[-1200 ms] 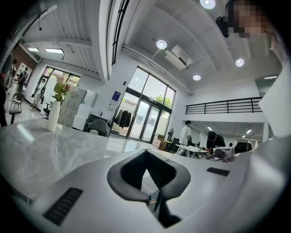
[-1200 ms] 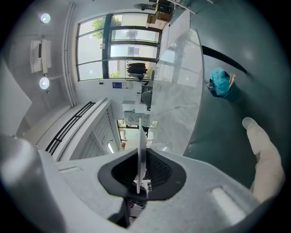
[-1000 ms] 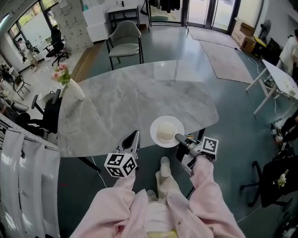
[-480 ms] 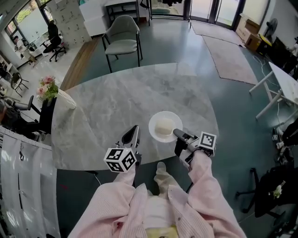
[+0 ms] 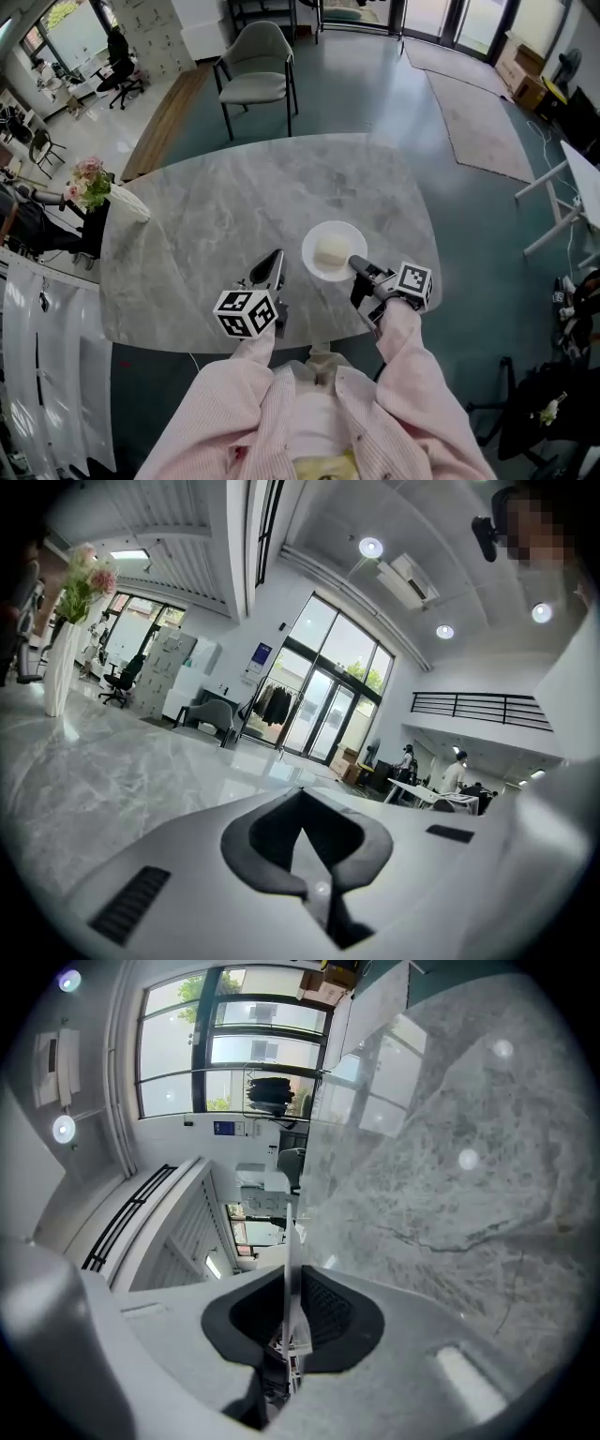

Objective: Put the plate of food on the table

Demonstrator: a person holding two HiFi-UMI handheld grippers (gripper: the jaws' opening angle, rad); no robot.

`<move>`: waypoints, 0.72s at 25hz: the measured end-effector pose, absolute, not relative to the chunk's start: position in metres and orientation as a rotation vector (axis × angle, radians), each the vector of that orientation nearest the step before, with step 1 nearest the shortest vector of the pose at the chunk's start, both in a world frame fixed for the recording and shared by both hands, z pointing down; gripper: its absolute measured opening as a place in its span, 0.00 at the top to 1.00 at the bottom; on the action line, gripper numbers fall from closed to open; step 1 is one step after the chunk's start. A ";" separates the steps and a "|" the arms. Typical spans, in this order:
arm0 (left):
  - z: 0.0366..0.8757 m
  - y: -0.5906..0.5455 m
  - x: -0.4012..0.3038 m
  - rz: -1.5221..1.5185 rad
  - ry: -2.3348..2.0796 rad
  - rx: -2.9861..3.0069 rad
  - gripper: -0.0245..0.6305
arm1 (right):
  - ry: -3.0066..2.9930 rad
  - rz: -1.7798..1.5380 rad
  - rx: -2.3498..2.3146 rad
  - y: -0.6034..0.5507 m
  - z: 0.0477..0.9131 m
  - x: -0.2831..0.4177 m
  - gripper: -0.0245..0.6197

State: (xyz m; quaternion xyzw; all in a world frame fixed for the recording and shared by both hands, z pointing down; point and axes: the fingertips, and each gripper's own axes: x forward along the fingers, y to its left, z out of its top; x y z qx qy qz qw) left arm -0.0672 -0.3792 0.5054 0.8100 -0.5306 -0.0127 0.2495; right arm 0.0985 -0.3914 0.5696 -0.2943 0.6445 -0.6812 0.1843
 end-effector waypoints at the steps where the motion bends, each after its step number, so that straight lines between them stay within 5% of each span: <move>1: 0.510 -0.383 -0.066 -0.023 -1.444 2.196 0.97 | 1.816 -1.927 -0.836 -0.396 0.574 0.100 0.92; 18: 0.600 -0.432 -0.056 0.161 -1.338 2.044 0.97 | 1.750 -1.955 -1.026 -0.457 0.640 0.098 0.92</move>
